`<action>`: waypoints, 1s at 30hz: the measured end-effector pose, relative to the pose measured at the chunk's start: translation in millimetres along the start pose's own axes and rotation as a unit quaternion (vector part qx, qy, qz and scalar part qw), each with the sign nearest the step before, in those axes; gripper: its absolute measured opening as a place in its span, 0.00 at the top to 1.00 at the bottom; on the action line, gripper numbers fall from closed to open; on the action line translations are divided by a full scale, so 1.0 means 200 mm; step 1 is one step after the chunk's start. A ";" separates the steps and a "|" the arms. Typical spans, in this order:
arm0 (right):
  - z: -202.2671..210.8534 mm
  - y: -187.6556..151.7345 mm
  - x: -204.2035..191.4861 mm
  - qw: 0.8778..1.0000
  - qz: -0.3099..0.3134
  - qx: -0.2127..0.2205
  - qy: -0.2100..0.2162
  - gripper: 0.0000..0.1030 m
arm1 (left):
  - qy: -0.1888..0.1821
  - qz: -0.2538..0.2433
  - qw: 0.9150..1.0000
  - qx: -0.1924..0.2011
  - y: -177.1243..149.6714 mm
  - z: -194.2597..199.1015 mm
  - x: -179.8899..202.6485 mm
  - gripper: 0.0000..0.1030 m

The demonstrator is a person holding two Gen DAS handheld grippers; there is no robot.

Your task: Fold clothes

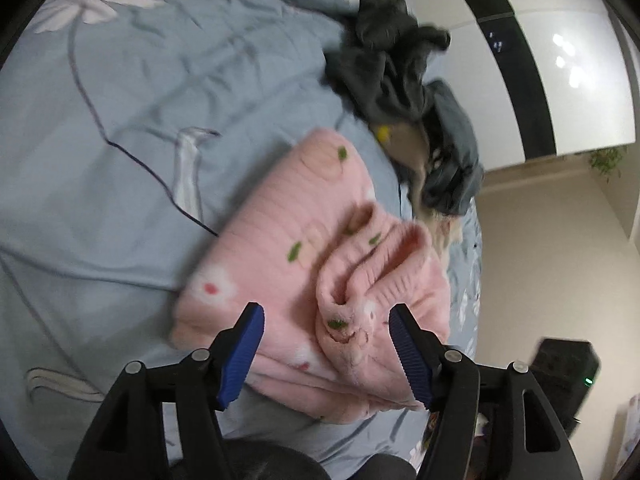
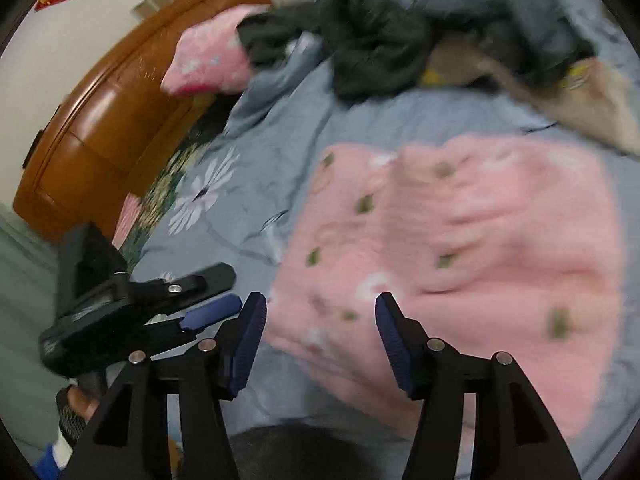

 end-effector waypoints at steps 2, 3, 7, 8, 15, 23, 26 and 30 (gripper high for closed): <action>0.09 0.02 0.15 0.999 -0.041 0.018 0.000 0.43 | 0.007 -0.004 1.000 -0.024 0.00 -0.09 0.00 0.31; 0.14 0.03 0.23 0.998 -0.062 0.026 -0.005 0.43 | 0.010 -0.005 0.999 -0.042 -0.01 -0.15 0.00 0.31; 0.24 0.01 0.47 0.992 -0.115 0.040 -0.027 0.43 | 0.017 -0.006 0.997 -0.079 -0.03 -0.30 -0.01 0.31; 0.25 0.00 0.52 0.991 -0.124 0.039 -0.031 0.43 | 0.016 -0.007 0.997 -0.077 -0.04 -0.31 -0.01 0.31; 0.24 -0.09 0.69 0.984 -0.170 0.024 -0.041 0.43 | 0.032 -0.027 0.997 -0.067 -0.07 -0.40 0.05 0.52; 0.30 -0.09 0.72 0.981 -0.186 0.038 -0.037 0.43 | 0.017 -0.154 0.988 -0.005 0.03 -0.17 0.36 0.78; 0.31 -0.07 0.69 0.982 -0.179 0.044 -0.033 0.43 | 0.035 -0.200 0.979 0.025 0.08 -0.02 0.40 0.78; 0.22 -0.10 0.65 0.984 -0.172 0.022 -0.033 0.43 | 0.097 -0.156 0.983 0.016 0.12 -0.03 0.12 0.78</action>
Point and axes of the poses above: each gripper's, at about its wrist camera, not at the fingertips, and z roughly against the way its jaws point, x to its right, y to its top, the point moved 6 cm from there along -z, roughly the way its jaws point, and after that the axes turned 13 degrees about -y, right-handed, at the moved point
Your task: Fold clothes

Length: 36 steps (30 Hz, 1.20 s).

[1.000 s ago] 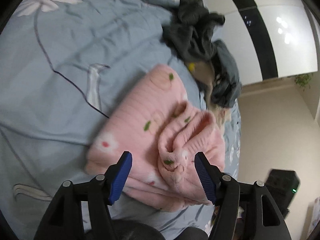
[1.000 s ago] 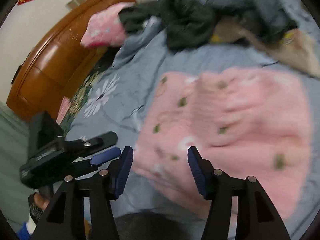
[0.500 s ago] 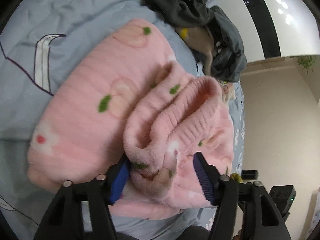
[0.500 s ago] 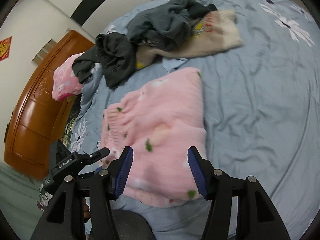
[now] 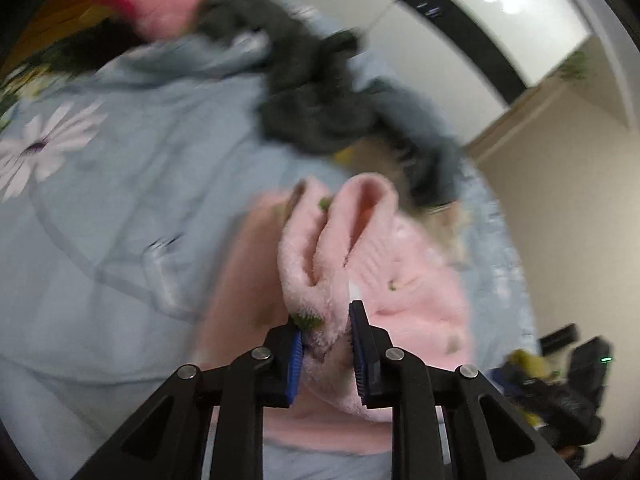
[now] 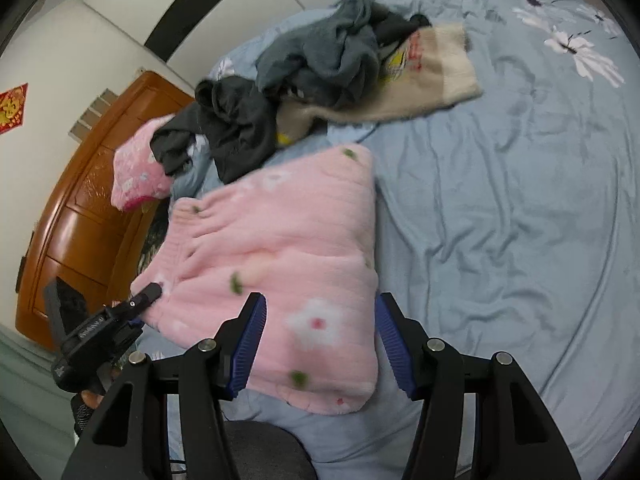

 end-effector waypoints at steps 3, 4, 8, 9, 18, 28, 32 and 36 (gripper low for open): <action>-0.06 -0.04 -0.03 1.000 0.003 -0.018 -0.002 0.43 | 0.009 0.050 0.998 -0.026 -0.05 -0.07 -0.18 0.77; -0.08 -0.04 -0.04 1.000 0.007 -0.022 -0.004 0.43 | 0.005 0.059 0.998 -0.026 -0.05 -0.07 -0.20 0.75; -0.10 -0.03 -0.07 0.999 0.021 -0.025 -0.014 0.43 | -0.008 0.055 0.998 -0.030 -0.03 -0.01 -0.16 0.69; -0.09 -0.01 -0.07 0.999 0.025 -0.021 -0.016 0.43 | 0.001 0.042 0.999 -0.027 -0.02 0.03 -0.13 0.68; -0.14 0.15 -0.24 0.996 0.082 -0.009 -0.015 0.43 | -0.026 -0.123 0.992 -0.028 0.13 -0.05 0.30 0.63; -0.37 0.06 -0.25 0.994 0.102 -0.050 -0.011 0.43 | 0.022 -0.092 0.992 -0.081 0.09 -0.33 -0.01 0.64; -0.44 0.05 -0.21 0.994 0.083 -0.066 -0.007 0.43 | -0.001 -0.065 0.994 -0.082 0.12 -0.28 -0.01 0.64; -0.35 0.08 -0.20 0.995 0.084 -0.049 0.001 0.43 | -0.026 -0.069 0.995 -0.068 0.19 -0.16 0.04 0.59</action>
Point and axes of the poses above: each gripper's, at about its wrist camera, not at the fingertips, and z roughly against the way its jaws point, x to its right, y to its top, the point moved 6 cm from there along -z, roughly the way its jaws point, and after that the axes turned 13 degrees about -y, right-handed, at the moved point
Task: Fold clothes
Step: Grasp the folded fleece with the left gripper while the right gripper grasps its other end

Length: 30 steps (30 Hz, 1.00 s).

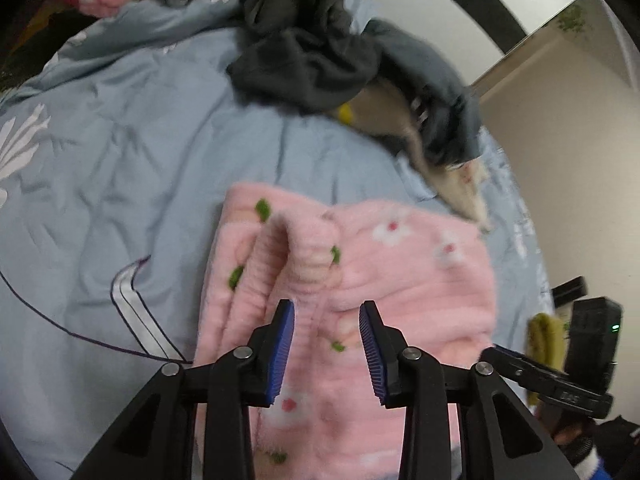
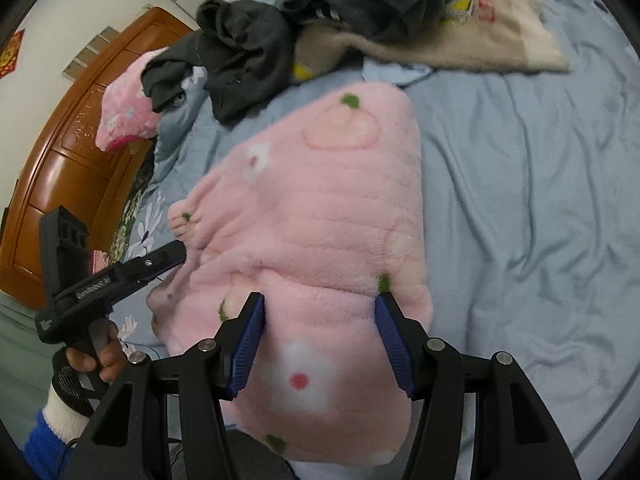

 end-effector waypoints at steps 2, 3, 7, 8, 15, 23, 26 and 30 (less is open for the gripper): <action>0.06 -0.01 0.04 1.000 -0.012 0.014 0.008 0.43 | 0.009 -0.003 1.000 0.012 0.04 0.05 -0.01 0.34; 0.09 -0.02 0.07 0.999 -0.023 0.021 0.011 0.43 | 0.018 -0.004 1.000 0.018 0.05 0.07 -0.03 0.31; 0.12 -0.13 0.27 0.992 -0.123 0.024 0.026 0.32 | 0.038 0.004 0.999 -0.006 0.07 0.00 -0.14 0.27; 0.10 -0.17 0.30 0.989 -0.143 0.016 0.035 0.32 | 0.039 0.003 0.999 -0.021 0.07 -0.04 -0.16 0.27; -0.01 -0.33 0.34 0.969 -0.220 -0.022 0.110 0.20 | 0.004 -0.002 0.999 -0.048 0.10 -0.18 -0.26 0.22; -0.14 -0.39 0.28 0.963 -0.227 -0.054 0.139 0.10 | -0.037 0.039 0.996 -0.068 0.10 -0.29 -0.43 0.15; -0.17 -0.39 0.28 0.957 -0.243 -0.061 0.148 0.10 | -0.065 0.065 0.994 -0.051 0.08 -0.29 -0.46 0.16; -0.17 -0.37 0.27 0.955 -0.251 -0.065 0.145 0.28 | -0.077 0.065 0.994 -0.039 0.08 -0.27 -0.43 0.34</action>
Point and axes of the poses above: each gripper's, at about its wrist camera, not at the fingertips, and z roughly against the way its jaws point, x to its right, y to its top, the point moved 6 cm from there along -z, roughly the way its jaws point, and after that the axes turned 13 degrees about -y, right-handed, at the moved point
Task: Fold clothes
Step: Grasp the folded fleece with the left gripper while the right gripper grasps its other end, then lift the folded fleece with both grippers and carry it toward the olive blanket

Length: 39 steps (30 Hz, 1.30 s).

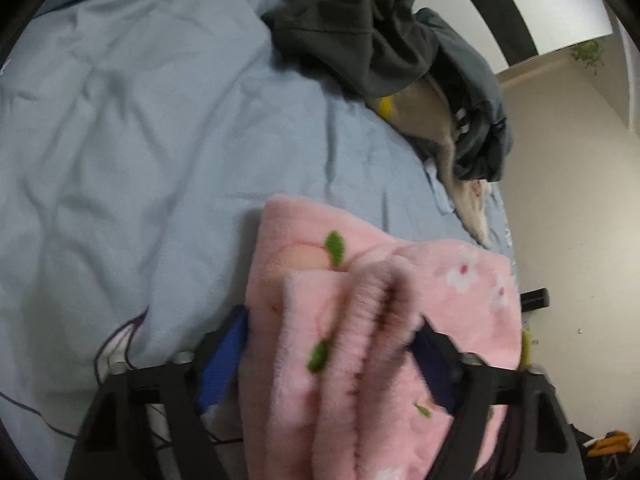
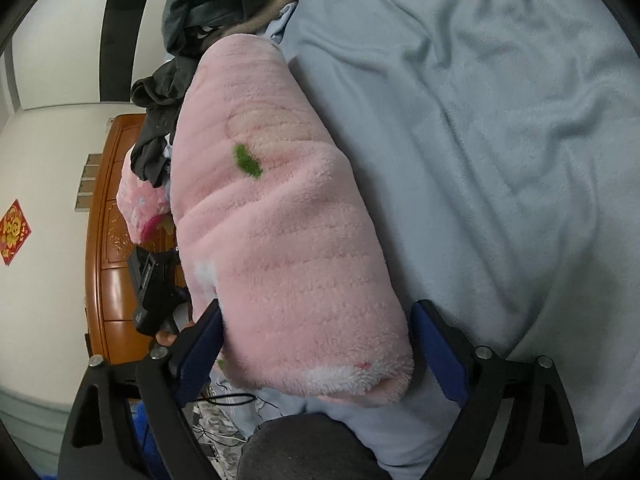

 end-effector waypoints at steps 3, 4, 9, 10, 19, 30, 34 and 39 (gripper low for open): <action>0.03 0.02 -0.01 1.000 0.000 -0.001 -0.016 0.49 | 0.013 -0.012 1.000 0.010 -0.01 0.01 0.06 0.47; 0.05 0.03 -0.02 1.000 0.001 -0.002 -0.016 0.51 | 0.017 -0.014 1.000 0.017 -0.02 0.02 0.08 0.51; 0.24 0.15 -0.11 0.999 0.053 0.001 -0.008 0.61 | -0.001 -0.024 0.998 0.053 -0.10 0.11 0.29 0.59; 0.30 0.20 -0.14 0.997 0.076 0.005 -0.012 0.61 | -0.011 -0.027 0.998 0.060 -0.12 0.12 0.34 0.59; 0.68 0.72 -0.27 0.971 0.231 0.031 -0.057 0.61 | -0.051 -0.016 0.997 0.057 -0.24 -0.06 0.56 0.60; 0.48 0.36 0.27 0.996 0.080 -0.005 -0.030 0.61 | 0.013 -0.049 0.999 -0.011 0.02 -0.30 0.37 0.60; 0.46 0.36 0.28 0.995 0.088 -0.007 -0.045 0.55 | -0.008 -0.009 1.000 -0.006 0.01 -0.29 0.30 0.51; 0.55 0.40 0.16 0.982 0.175 0.024 -0.069 0.33 | -0.033 -0.008 0.999 -0.001 -0.07 -0.17 0.34 0.30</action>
Point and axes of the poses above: each gripper's, at about its wrist camera, not at the fingertips, and z roughly against the way its jaws point, x to its right, y to its top, the point moved 6 cm from there along -z, roughly the way its jaws point, and after that the axes turned 13 degrees about -y, right-handed, at the moved point
